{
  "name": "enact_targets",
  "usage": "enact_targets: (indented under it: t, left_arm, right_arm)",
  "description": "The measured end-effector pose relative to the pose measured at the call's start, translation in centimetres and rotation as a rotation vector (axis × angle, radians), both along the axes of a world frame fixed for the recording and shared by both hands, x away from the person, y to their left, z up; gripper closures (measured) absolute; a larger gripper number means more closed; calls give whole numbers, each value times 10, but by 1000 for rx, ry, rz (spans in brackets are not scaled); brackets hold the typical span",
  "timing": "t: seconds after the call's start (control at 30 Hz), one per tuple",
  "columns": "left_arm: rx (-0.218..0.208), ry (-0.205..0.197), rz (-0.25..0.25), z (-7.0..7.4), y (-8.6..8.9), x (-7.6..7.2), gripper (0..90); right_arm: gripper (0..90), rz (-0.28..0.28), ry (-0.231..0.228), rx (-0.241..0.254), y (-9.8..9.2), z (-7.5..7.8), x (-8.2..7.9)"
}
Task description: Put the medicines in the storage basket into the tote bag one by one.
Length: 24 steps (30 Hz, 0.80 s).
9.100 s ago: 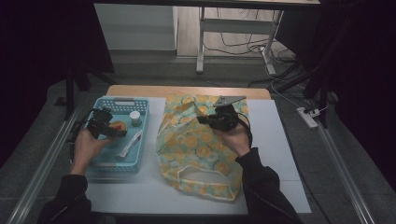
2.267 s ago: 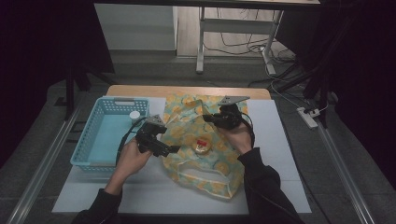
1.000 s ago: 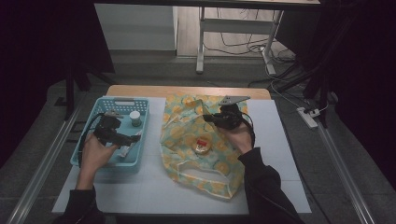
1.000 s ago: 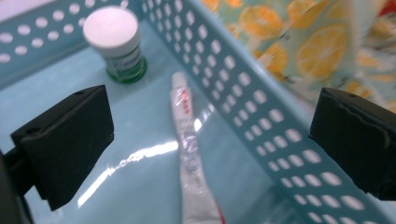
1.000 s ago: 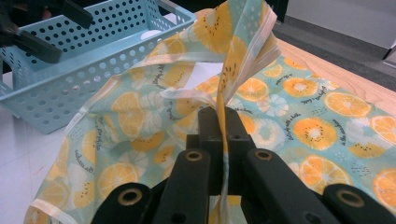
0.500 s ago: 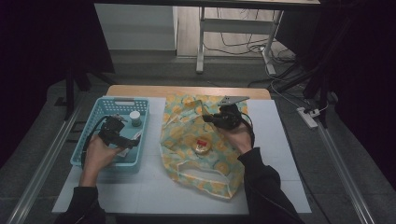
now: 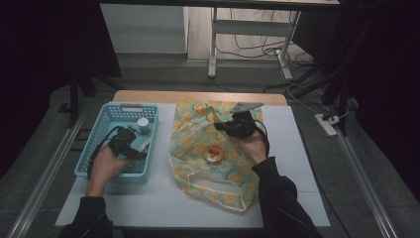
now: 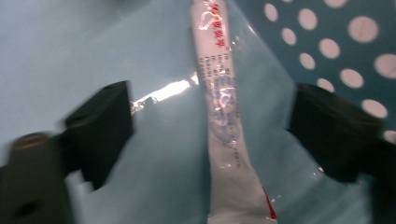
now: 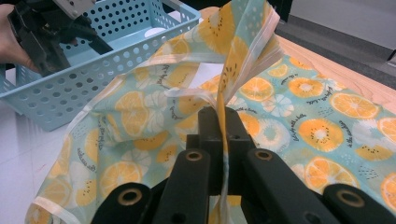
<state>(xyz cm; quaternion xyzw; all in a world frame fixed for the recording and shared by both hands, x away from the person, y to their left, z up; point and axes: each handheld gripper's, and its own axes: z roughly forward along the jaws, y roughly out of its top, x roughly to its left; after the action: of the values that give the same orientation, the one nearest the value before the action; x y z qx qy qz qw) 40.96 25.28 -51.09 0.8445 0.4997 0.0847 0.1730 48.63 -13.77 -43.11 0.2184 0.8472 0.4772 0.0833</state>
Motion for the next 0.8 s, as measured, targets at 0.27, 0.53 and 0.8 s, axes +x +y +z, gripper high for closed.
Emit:
enact_targets:
  t: [0.27,0.53,0.8]
  left_arm:
    - [1,9,-10,-1,0,0,529]
    - [-2,20,-11,-2,0,1,712]
    - [-17,16,11,-1,2,1,742]
  right_arm:
    - [894,2,-2,1,0,0,0]
    - [894,3,-2,0,0,1,0]
    - [894,2,-1,-2,0,0,0]
